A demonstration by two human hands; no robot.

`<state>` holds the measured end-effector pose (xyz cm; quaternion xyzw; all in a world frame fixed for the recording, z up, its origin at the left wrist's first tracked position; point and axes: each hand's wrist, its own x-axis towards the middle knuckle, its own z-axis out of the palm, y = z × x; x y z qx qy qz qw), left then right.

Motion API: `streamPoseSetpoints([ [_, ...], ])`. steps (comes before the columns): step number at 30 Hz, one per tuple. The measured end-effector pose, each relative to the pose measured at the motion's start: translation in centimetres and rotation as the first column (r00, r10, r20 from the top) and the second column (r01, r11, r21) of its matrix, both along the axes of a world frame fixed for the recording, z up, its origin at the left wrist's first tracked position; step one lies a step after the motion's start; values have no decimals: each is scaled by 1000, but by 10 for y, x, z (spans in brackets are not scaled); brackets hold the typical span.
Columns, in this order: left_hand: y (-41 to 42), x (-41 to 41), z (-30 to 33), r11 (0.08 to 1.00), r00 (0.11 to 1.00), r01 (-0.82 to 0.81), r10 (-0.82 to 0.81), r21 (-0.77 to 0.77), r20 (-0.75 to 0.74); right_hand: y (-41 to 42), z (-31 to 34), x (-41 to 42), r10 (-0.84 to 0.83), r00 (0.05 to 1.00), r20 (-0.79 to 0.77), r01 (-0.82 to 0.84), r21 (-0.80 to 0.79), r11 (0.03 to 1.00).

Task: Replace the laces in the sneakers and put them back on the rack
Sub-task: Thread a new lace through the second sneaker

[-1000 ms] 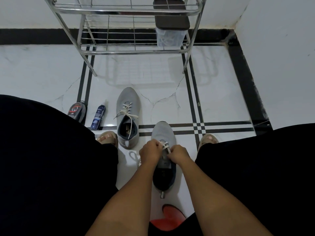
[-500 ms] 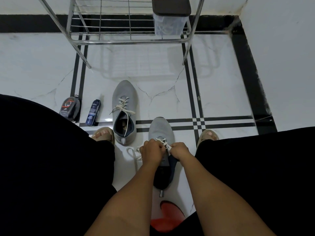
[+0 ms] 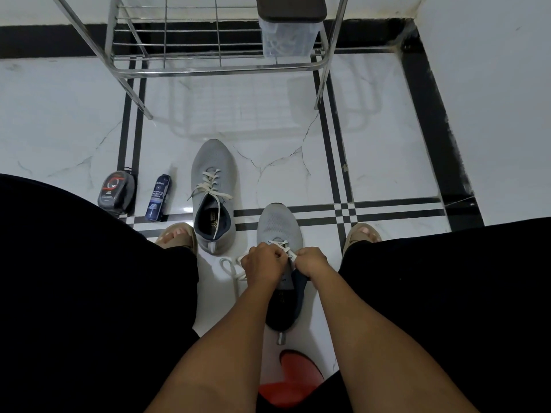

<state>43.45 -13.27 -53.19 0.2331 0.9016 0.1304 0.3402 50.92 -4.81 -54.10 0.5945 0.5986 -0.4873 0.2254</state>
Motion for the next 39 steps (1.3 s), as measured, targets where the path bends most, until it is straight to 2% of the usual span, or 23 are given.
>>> streamPoseSetpoints([
  [2,3,1,0,999,997,34,-35,-11,-64,-1,-4,3,-205,978,-41,201,-81,976],
  [4,6,2,0,996,989,86,-87,-14,-120,-4,-1,6,-577,813,-74,541,-270,797],
  [5,7,3,0,994,985,110,-111,-13,-131,-4,0,8,-673,737,-67,620,-331,711],
  [6,8,3,0,991,982,131,-131,-13,-134,-3,0,9,-703,707,-72,643,-349,682],
  [9,3,7,-1,987,967,160,-152,19,-205,-1,-2,2,-677,732,-75,626,-316,713],
  [12,-10,14,5,995,949,97,-85,23,-303,1,-2,-1,-713,697,-69,676,-265,687],
  [14,-23,16,9,996,974,-85,81,-13,-210,7,3,-1,-729,673,-130,702,-201,684],
  [16,-35,14,12,932,932,-362,362,0,-32,23,20,-4,-761,606,-231,754,-135,642],
  [17,-39,13,11,890,889,-456,456,-8,39,35,32,-7,-801,522,-293,811,-121,573],
  [19,-42,10,10,873,871,-486,488,-40,65,63,68,-17,-839,219,-499,955,-67,290],
  [20,-41,8,10,884,883,-464,467,-49,58,77,91,-22,-763,132,-633,990,38,139],
  [21,-39,7,10,892,891,-449,451,-48,51,85,114,-27,-656,166,-736,985,159,71],
  [22,-37,5,11,900,899,-434,435,-38,42,90,130,-31,-548,289,-785,953,290,88],
  [24,-33,2,10,915,915,-402,403,-28,32,88,138,-35,-379,592,-711,806,525,274],
  [26,-33,1,9,926,925,-377,378,-27,41,75,111,-33,-248,870,-426,486,660,573],
  [27,-32,0,9,929,928,-369,370,-28,46,63,92,-29,-129,963,-235,253,634,731],
  [28,-32,-1,8,933,931,-359,361,-29,48,47,70,-24,10,995,-103,46,534,844],
  [30,-32,-3,8,946,945,-324,325,-33,48,11,36,-13,213,977,-16,-197,312,929],
  [33,-33,-6,9,954,954,-294,297,-55,47,-11,20,-5,180,984,12,-177,254,951],
  [35,-32,-9,12,942,942,-326,330,-79,56,-1,28,-7,-145,988,-50,153,279,948],
  [36,-31,-10,13,933,933,-348,355,-94,60,10,31,-7,-392,918,-61,389,329,860],
  [38,-31,-11,13,934,937,-339,345,-112,43,26,34,2,-749,657,-93,726,347,594],
  [39,-32,-10,13,948,952,-302,306,-103,23,28,33,11,-839,540,-73,810,317,494],
])
